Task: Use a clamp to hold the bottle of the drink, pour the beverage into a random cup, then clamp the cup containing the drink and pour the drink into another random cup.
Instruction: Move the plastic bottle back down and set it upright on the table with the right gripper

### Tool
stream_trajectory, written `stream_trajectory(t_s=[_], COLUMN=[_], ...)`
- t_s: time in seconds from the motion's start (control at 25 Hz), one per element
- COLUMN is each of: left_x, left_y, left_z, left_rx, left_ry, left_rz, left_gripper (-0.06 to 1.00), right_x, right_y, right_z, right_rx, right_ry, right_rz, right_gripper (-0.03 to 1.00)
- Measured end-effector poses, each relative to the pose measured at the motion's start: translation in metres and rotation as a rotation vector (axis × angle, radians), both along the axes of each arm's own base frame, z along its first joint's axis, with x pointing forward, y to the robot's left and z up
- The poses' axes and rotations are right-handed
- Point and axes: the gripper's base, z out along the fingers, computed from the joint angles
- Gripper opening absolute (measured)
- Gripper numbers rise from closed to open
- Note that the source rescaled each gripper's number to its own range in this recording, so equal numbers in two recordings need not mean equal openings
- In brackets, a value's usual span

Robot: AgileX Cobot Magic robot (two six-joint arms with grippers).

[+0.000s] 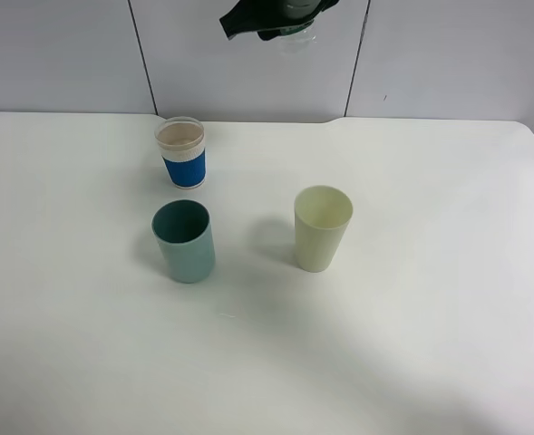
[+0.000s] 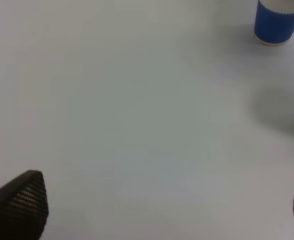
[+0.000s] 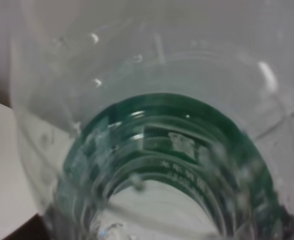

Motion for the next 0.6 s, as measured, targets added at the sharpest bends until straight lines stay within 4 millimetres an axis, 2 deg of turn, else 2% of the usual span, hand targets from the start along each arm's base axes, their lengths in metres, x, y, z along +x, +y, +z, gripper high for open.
stream_trajectory(t_s=[0.12, 0.28, 0.44, 0.6], left_x=[0.000, 0.000, 0.000, 0.000], left_y=[0.000, 0.000, 0.000, 0.000], left_z=[0.000, 0.000, 0.000, 0.000], left_rx=[0.000, 0.000, 0.000, 0.000], left_ry=[0.000, 0.000, 0.000, 0.000], left_rz=[0.000, 0.000, 0.000, 0.000], left_gripper=[1.00, 1.00, 1.00, 1.00], right_x=[-0.008, -0.016, -0.020, -0.017], right_y=[-0.014, -0.041, -0.071, -0.104], right_z=[0.003, -0.003, -0.020, -0.044], right_rx=[0.086, 0.161, 0.204, 0.239], right_ry=[-0.006, -0.002, 0.042, 0.120], right_rz=[0.076, 0.134, 0.102, 0.001], right_gripper=[0.01, 0.01, 0.01, 0.01])
